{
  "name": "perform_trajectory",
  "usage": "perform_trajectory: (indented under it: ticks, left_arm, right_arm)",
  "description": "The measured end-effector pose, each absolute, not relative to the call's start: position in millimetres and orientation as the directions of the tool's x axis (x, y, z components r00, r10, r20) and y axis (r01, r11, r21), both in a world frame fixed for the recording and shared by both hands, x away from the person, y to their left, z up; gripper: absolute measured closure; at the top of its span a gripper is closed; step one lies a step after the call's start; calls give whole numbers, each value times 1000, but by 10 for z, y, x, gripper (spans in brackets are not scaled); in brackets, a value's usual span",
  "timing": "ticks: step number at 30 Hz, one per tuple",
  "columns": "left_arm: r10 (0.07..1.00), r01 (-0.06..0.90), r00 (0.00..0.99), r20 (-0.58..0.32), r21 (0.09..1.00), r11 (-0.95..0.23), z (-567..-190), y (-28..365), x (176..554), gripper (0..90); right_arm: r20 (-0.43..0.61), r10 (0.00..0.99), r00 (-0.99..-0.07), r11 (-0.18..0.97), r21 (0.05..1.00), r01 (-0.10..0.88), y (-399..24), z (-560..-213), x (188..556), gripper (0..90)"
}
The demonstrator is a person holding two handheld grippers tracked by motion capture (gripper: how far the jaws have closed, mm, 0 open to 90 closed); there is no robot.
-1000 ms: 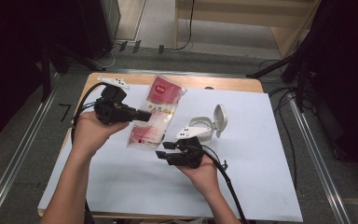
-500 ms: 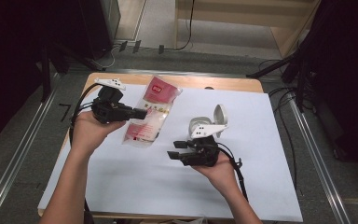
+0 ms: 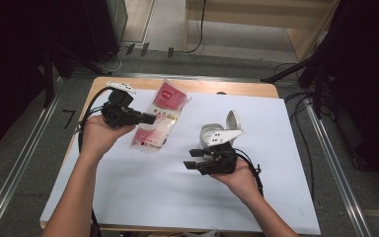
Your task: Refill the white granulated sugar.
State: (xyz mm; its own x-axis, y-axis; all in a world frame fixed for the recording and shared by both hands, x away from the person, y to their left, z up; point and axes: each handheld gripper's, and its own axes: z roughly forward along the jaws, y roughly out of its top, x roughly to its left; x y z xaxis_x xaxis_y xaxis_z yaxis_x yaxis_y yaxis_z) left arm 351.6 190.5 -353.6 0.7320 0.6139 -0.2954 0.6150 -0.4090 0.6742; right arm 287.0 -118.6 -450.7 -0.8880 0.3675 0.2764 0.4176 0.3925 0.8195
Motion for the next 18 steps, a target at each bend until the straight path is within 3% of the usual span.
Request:
perform_trajectory:
  ticks: [10,13,18]
  left_arm:
    - [617,591,739,-271,700,-400,-3662,1822,3748,900]
    - [626,557,748,-222,723,-409,-3759,1796,3764,900]
    - [635,577,736,-235,708,-407,-3869,1812,3801,900]
  right_arm:
    - [227,340,-912,395,846,358,-1344,-4438,2785,501]
    - [211,363,-908,391,849,354,-1455,-4426,2751,501]
    - [211,384,-899,382,850,363,-1540,-4451,2738,502]
